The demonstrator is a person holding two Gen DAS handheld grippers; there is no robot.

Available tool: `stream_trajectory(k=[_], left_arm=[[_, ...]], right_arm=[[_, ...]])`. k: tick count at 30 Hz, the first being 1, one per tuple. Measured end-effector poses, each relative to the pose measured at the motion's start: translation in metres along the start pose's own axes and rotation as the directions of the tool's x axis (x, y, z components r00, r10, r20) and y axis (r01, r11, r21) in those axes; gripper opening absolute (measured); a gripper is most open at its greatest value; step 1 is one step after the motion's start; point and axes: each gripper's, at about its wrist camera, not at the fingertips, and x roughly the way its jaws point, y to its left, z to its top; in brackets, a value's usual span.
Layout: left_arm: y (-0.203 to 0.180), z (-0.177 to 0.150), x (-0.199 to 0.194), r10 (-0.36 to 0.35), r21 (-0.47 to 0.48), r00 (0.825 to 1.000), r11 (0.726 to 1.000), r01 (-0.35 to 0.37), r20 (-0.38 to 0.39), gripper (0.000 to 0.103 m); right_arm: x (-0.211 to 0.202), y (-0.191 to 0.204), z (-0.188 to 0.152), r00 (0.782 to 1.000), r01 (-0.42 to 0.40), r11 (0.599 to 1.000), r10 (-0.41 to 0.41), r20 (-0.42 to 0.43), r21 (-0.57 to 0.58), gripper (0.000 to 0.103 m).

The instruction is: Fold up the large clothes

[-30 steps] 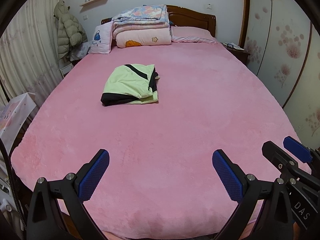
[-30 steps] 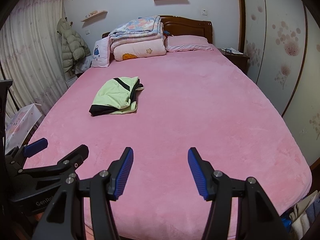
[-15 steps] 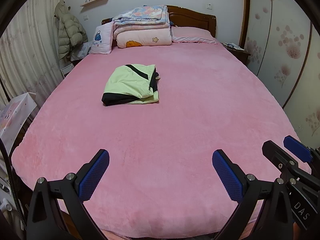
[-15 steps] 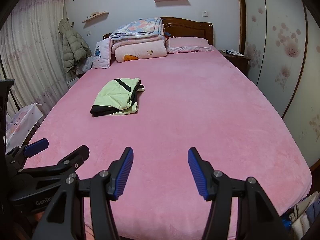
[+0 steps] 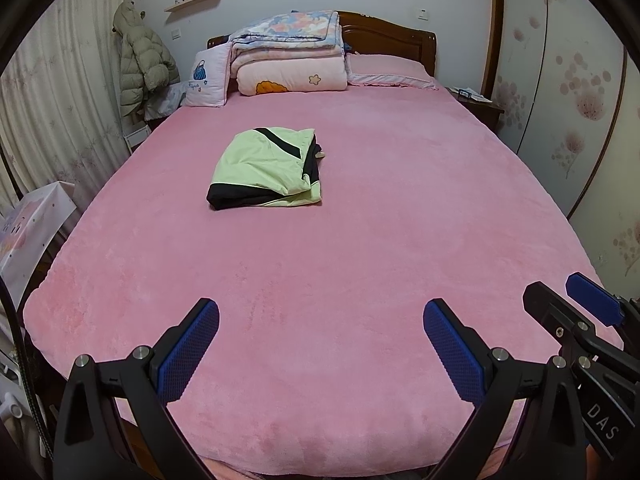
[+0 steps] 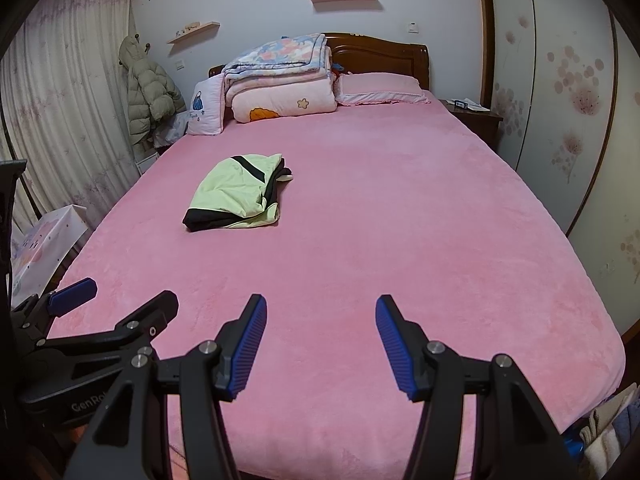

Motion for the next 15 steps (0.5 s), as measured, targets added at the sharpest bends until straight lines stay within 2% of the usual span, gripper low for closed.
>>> stream_trajectory(k=[15], left_arm=[[0.0059, -0.0004, 0.0014, -0.004, 0.004, 1.0, 1.0, 0.004, -0.007, 0.099]], right_arm=[[0.0062, 0.0009, -0.0012, 1.0, 0.01, 1.0, -0.01, -0.013, -0.004, 0.057]])
